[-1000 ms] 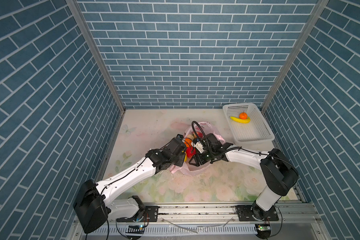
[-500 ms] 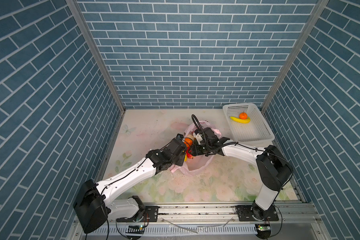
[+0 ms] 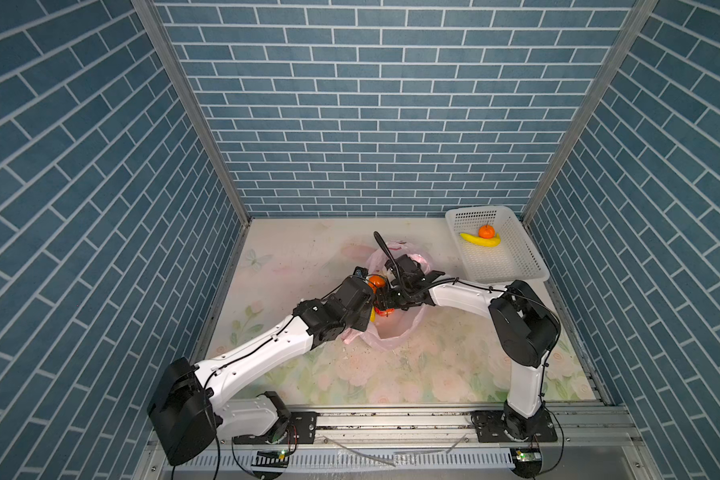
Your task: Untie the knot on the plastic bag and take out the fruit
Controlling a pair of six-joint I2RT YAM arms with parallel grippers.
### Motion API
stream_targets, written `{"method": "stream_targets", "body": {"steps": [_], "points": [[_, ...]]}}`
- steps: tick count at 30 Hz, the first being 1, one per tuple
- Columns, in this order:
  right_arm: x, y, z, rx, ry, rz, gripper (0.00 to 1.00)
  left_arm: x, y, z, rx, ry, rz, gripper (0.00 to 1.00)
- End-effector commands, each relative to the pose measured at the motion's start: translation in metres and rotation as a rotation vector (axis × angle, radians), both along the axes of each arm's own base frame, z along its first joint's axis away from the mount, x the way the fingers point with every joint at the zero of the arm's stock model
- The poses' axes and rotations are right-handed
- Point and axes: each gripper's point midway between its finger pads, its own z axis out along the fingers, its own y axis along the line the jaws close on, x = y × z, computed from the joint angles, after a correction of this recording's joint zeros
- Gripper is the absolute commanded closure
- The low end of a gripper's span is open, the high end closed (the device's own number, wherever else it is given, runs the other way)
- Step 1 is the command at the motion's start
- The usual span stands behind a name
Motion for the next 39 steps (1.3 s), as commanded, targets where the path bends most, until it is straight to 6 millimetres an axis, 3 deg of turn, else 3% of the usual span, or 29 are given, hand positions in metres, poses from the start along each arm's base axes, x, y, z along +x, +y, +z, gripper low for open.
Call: {"method": "stream_targets", "body": {"steps": [1,6,11,33,39], "points": [[0.008,-0.004,-0.010,-0.060,0.009,-0.038,0.25,0.003,0.003,-0.002,0.037,-0.007,0.013,1.00],[0.007,-0.005,-0.017,-0.081,0.021,-0.028,0.30,0.011,-0.001,0.000,0.018,-0.029,0.030,1.00],[0.004,-0.010,-0.006,-0.058,-0.008,-0.027,0.39,0.015,-0.001,0.001,0.014,-0.054,0.036,1.00],[-0.038,-0.026,0.111,0.172,-0.200,0.077,0.43,0.031,-0.008,0.030,0.034,-0.190,-0.025,1.00],[-0.047,-0.017,0.145,0.226,-0.199,0.151,0.43,0.031,-0.010,0.033,0.024,-0.188,-0.025,1.00]]}}
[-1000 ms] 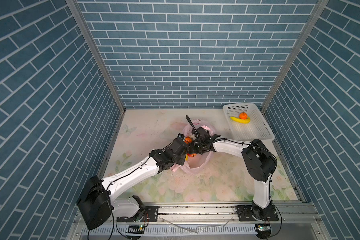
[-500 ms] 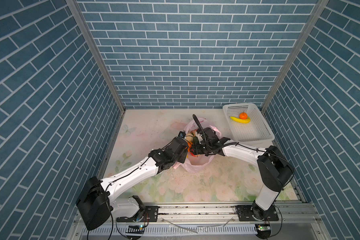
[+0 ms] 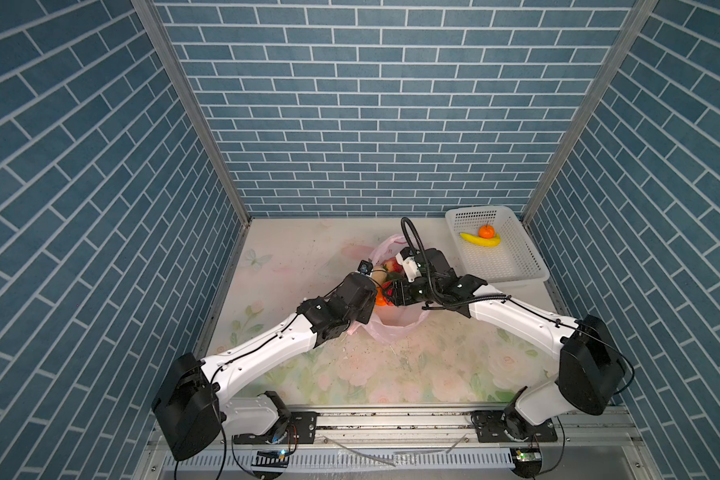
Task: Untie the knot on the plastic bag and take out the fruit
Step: 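Close the right gripper on the red apple and lift it out, then carry the red apple with the right gripper to the white basket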
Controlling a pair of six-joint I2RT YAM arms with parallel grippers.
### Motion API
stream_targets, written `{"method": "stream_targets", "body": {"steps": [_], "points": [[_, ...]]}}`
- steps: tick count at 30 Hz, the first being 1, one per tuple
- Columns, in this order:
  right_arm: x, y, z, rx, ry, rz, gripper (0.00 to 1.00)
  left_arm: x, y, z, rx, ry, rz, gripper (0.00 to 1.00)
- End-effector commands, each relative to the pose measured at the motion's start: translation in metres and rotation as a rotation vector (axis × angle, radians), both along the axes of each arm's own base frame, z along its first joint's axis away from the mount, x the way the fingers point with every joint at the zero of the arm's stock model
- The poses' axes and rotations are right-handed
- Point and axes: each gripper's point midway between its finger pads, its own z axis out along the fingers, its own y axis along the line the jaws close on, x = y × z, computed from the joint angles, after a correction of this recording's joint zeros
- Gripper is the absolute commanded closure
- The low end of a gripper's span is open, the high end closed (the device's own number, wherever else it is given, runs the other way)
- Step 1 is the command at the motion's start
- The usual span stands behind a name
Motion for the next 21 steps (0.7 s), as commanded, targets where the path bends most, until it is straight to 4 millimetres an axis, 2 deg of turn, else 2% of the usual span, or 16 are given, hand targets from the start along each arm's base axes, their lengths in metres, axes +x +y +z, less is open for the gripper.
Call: {"method": "stream_targets", "body": {"steps": [1,8,16,21], "points": [[-0.008,0.010,0.034,0.043,-0.023,0.081,0.43,0.006,-0.003,0.017,-0.018,-0.039,0.003,1.00],[0.004,0.017,0.090,0.084,-0.092,0.113,0.43,0.006,-0.001,0.020,-0.005,-0.045,0.008,1.00],[0.039,0.009,0.153,0.199,-0.139,0.073,0.43,0.006,0.001,0.018,0.012,-0.035,0.010,1.00],[0.044,0.008,0.177,0.283,-0.116,0.086,0.43,0.007,0.004,0.023,0.026,-0.047,0.021,1.00]]}}
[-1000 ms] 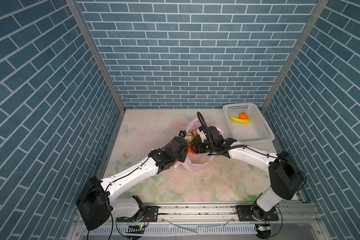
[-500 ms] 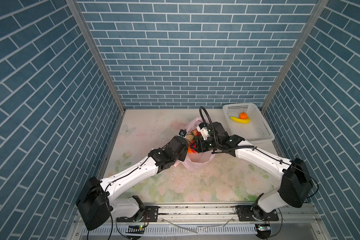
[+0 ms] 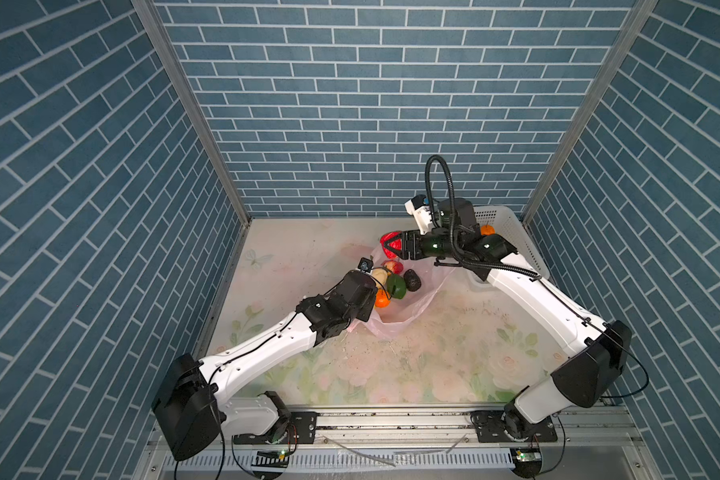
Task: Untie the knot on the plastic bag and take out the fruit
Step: 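Carry the red apple with the right gripper to the white basket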
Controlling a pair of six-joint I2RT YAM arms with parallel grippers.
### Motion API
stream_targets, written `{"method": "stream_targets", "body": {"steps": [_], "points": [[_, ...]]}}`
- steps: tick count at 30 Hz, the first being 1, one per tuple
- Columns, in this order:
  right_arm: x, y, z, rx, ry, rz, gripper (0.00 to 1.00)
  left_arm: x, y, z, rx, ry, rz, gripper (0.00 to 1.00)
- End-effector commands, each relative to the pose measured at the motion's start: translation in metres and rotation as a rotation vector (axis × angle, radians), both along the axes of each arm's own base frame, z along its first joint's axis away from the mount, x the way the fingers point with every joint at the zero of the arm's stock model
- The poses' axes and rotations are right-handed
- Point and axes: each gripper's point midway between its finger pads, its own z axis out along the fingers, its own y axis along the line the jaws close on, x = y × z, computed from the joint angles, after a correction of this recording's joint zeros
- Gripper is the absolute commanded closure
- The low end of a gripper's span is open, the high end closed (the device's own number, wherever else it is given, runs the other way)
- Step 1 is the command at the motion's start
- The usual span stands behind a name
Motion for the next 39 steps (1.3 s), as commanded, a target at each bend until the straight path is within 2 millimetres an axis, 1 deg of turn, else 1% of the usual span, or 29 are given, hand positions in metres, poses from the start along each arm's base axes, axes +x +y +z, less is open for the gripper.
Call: {"method": "stream_targets", "body": {"steps": [1,2,4,9,12,14,16,19,23,25,27,28,30,34,37,39], "points": [[-0.005,0.004,0.022,0.061,0.021,0.052,0.43,0.004,0.002,0.015,0.014,-0.029,0.012,1.00],[-0.002,-0.001,0.024,0.059,0.010,0.037,0.43,0.005,0.002,0.016,0.015,-0.031,0.011,1.00],[0.007,-0.014,0.038,0.084,-0.018,-0.002,0.43,0.004,0.002,0.016,0.016,-0.029,0.004,1.00],[0.040,-0.055,0.078,0.139,-0.083,-0.118,0.42,0.001,-0.002,0.009,0.018,-0.005,-0.018,1.00],[0.058,-0.080,0.095,0.188,-0.093,-0.177,0.42,0.000,-0.002,0.005,0.023,0.006,-0.024,1.00],[0.069,-0.095,0.097,0.189,-0.094,-0.223,0.42,-0.001,-0.003,0.003,0.025,0.013,-0.025,1.00],[0.080,-0.111,0.090,0.174,-0.084,-0.282,0.42,-0.002,-0.002,0.002,0.025,0.019,-0.026,1.00],[0.099,-0.143,0.068,0.134,-0.067,-0.401,0.42,-0.004,-0.001,0.001,0.026,0.023,-0.025,1.00],[0.123,-0.194,0.022,0.068,-0.031,-0.582,0.42,-0.010,0.000,-0.003,0.025,0.039,-0.033,1.00],[0.133,-0.220,-0.007,0.012,-0.008,-0.669,0.42,-0.014,0.001,-0.004,0.020,0.049,-0.033,1.00],[0.140,-0.248,-0.044,-0.045,0.033,-0.757,0.43,-0.019,0.002,-0.006,0.010,0.060,-0.037,1.00],[0.143,-0.258,-0.059,-0.057,0.050,-0.790,0.43,-0.021,0.002,-0.007,0.009,0.065,-0.039,1.00],[0.147,-0.281,-0.094,-0.093,0.089,-0.858,0.43,-0.025,0.002,-0.012,0.013,0.076,-0.038,1.00],[0.155,-0.307,-0.153,-0.158,0.175,-0.923,0.43,-0.028,0.002,-0.021,0.003,0.084,-0.030,1.00],[0.161,-0.314,-0.185,-0.216,0.223,-0.927,0.42,-0.026,0.000,-0.024,0.001,0.081,-0.027,1.00],[0.164,-0.317,-0.201,-0.253,0.245,-0.927,0.42,-0.025,-0.002,-0.026,-0.002,0.078,-0.029,1.00]]}}
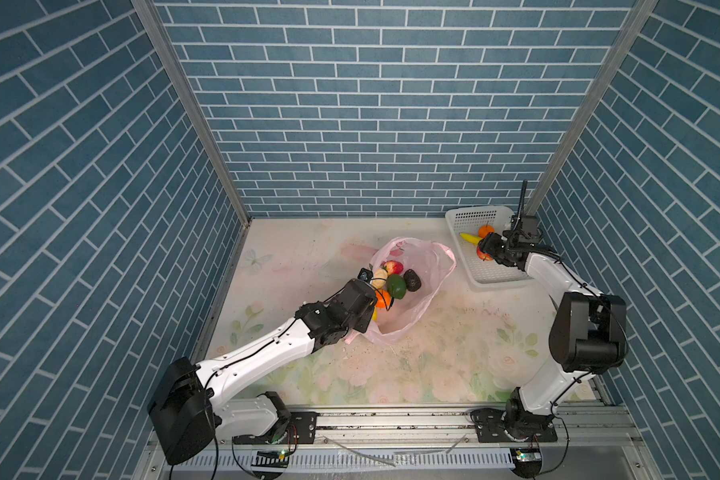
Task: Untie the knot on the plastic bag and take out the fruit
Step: 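Carry the red apple with the right gripper to the white basket, then open the right gripper to drop the red apple into the basket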
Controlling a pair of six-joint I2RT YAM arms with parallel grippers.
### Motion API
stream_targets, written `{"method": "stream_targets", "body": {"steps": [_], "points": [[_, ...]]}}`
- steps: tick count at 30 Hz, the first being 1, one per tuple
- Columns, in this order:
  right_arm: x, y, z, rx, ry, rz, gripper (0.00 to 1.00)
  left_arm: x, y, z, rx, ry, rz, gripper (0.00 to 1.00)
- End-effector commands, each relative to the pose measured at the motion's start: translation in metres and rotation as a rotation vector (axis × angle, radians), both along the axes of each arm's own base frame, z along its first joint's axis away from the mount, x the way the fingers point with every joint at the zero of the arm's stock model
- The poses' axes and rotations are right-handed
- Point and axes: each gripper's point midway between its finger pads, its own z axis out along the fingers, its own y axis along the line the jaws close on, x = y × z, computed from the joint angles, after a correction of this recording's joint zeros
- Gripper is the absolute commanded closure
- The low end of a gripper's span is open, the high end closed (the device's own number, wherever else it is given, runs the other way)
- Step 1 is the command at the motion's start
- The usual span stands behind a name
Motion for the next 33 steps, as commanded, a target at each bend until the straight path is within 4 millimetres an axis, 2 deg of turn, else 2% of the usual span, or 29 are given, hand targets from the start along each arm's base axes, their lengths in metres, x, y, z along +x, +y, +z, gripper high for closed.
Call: {"method": "stream_targets", "body": {"steps": [1,4,10,18,20,25,28,33], "points": [[0.007,-0.008,-0.017,-0.055,0.014,-0.013,0.41,0.001,-0.005,-0.002,-0.022,-0.008,0.004,1.00],[0.005,-0.017,-0.029,-0.099,0.060,-0.041,0.37,0.002,-0.006,-0.004,-0.019,-0.009,0.007,1.00],[-0.005,-0.024,-0.039,-0.135,0.118,-0.060,0.25,0.003,-0.004,0.000,-0.017,-0.024,0.014,1.00],[-0.018,-0.020,-0.016,-0.137,0.111,-0.035,0.22,0.004,-0.005,0.000,-0.019,-0.025,0.010,1.00],[-0.023,-0.018,-0.005,-0.126,0.099,-0.026,0.22,0.004,-0.006,-0.001,-0.014,-0.026,0.006,1.00],[-0.037,-0.002,0.050,-0.086,0.016,0.022,0.22,0.005,-0.003,-0.006,0.001,-0.030,0.010,1.00],[-0.050,0.028,0.090,-0.039,-0.030,0.127,0.22,0.008,-0.003,-0.004,0.009,-0.046,0.012,1.00],[-0.085,0.096,0.160,-0.006,-0.114,0.352,0.22,0.015,-0.003,0.001,0.029,-0.067,0.020,1.00]]}}
